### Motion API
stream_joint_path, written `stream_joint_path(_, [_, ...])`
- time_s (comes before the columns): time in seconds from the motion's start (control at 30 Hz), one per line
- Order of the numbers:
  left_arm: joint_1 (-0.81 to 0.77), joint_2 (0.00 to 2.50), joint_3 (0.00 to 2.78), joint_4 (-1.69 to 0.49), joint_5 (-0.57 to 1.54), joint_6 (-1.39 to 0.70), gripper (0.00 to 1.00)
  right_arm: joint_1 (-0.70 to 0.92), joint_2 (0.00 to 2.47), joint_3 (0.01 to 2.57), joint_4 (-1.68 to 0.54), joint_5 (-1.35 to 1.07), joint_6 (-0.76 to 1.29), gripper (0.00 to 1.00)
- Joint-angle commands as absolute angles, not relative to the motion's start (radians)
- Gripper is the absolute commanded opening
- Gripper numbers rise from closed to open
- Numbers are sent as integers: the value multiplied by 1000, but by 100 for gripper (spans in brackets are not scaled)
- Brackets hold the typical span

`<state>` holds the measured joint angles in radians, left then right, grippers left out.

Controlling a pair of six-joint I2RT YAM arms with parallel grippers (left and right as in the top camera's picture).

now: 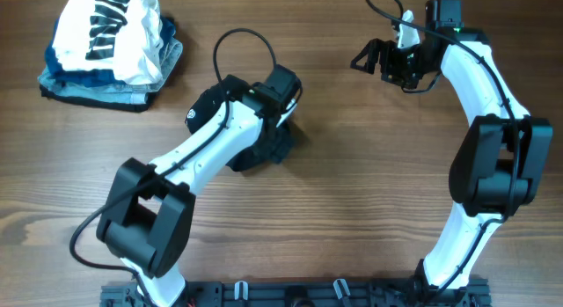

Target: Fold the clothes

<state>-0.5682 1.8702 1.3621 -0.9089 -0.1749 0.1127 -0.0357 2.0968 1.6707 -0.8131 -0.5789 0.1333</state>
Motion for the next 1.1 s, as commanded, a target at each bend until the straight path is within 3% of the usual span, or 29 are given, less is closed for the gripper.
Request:
stream_joint_path(0.0, [-517, 1913, 1356, -867, -225, 128, 100, -33, 2075, 1685, -820, -568, 104, 100])
stream_joint_path(0.47, [-490, 2132, 1356, -782, -177, 202, 100, -33, 2075, 1684, -820, -568, 104, 100])
stream_joint_path(0.5, [-485, 2150, 1356, -762, -177, 202, 93, -33, 2075, 1684, -821, -568, 104, 100])
stream_joint_path(0.57, [-474, 2174, 1356, -724, -185, 202, 69, -33, 2075, 1684, -822, -567, 104, 100])
stream_joint_path(0.63, [-459, 2188, 1356, -686, -227, 202, 19, -33, 2075, 1684, -822, -561, 105, 100])
stream_joint_path(0.67, [-452, 2188, 1356, -678, -246, 202, 8, -33, 2075, 1684, -823, -553, 105, 100])
stream_joint_path(0.87, [-434, 2147, 1377, -654, -321, 164, 4, -33, 2075, 1684, -825, -538, 107, 100])
stream_joint_path(1.07, [-406, 1955, 1612, -767, -339, 113, 4, -33, 2075, 1684, -825, -538, 108, 99])
